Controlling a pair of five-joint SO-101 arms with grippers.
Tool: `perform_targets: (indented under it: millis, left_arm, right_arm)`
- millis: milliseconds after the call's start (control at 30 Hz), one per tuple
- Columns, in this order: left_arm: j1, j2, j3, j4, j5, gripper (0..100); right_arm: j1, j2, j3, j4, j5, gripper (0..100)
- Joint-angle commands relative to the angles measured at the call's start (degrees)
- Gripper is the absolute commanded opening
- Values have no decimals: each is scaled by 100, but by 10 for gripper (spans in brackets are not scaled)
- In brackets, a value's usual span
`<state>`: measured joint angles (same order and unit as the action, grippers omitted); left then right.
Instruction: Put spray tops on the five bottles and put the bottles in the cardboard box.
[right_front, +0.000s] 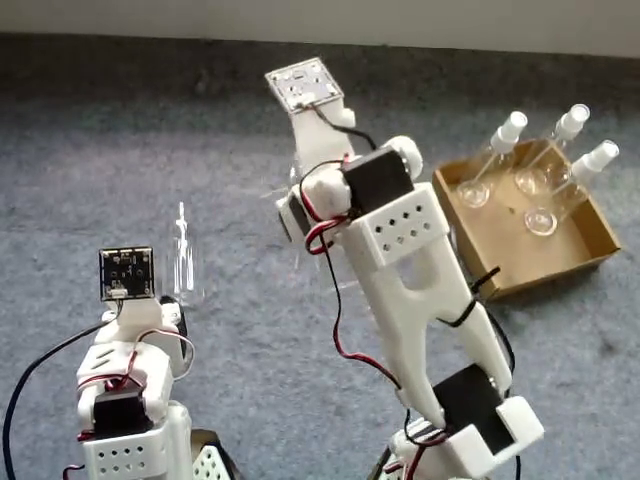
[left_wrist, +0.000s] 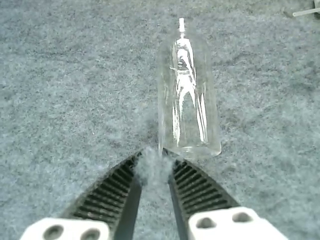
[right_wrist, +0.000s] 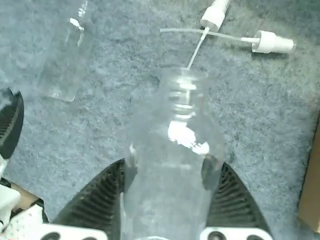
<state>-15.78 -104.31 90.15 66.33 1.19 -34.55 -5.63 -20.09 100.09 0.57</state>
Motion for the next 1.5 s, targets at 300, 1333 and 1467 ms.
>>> perform_targets:
  millis: [300,1333,1467]
  left_arm:
    - [-31,-48,-31,-18,-35,5]
    - [277,-48,110,-18,-35,5]
    - [295,-48,119,-18,-35,5]
  right_arm:
    - [971,-1974,2264,-462,862,95]
    - [1912,-2756,7530,-4752,1459,98]
    - [2026,-2756,7670,-4752,1609,98]
